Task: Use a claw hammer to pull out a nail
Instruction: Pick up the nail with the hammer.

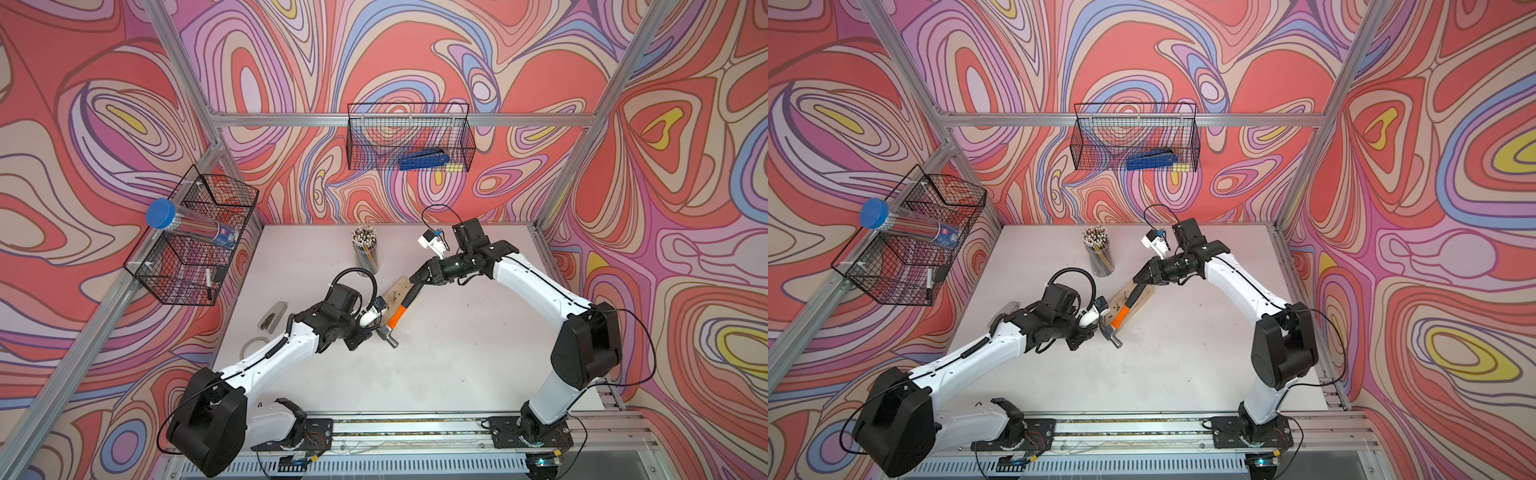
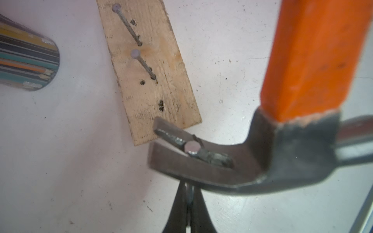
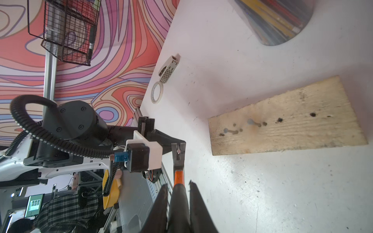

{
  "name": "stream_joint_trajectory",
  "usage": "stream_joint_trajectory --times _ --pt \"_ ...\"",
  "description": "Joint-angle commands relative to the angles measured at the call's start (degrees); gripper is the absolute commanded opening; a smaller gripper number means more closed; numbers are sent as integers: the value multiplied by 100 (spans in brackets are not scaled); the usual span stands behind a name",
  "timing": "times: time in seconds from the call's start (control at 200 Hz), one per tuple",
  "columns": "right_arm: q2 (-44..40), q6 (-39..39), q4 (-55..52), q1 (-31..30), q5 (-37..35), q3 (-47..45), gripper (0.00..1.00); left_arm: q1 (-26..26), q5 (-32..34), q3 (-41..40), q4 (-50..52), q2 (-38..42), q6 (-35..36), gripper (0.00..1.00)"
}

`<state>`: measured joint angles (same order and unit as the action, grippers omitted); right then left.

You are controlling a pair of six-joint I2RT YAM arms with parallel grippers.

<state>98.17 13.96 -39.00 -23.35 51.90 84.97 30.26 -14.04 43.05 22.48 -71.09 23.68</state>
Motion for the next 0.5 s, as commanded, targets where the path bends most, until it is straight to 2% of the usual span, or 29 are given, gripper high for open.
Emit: stream_joint_trajectory --times 0.0,0.13,0.18,0.24,0.305,0.361,0.396,0.496 --pt "548 687 523 -502 775 -29 0 200 -1464 432 -2395 406 -140 0" --pt "560 2333 1820 -405 1028 -613 0 194 -1382 406 -2435 440 -340 0" --pt "474 2641 2082 -374 872 -742 0 191 -1291 378 -2438 464 -434 0" --pt "370 2064 1624 -377 479 -619 0 191 -1310 325 -2460 517 -479 0" --pt "180 1491 1337 -379 633 -530 0 179 -1346 275 -2532 554 -573 0" --pt "214 764 506 -418 335 -298 0 165 -1371 281 -2522 553 -611 0" --pt "227 771 334 -343 161 -284 0 160 -1366 296 -2502 543 -598 0" --pt "-142 1273 989 19 288 -687 0 138 -1197 310 -2391 560 -574 0"
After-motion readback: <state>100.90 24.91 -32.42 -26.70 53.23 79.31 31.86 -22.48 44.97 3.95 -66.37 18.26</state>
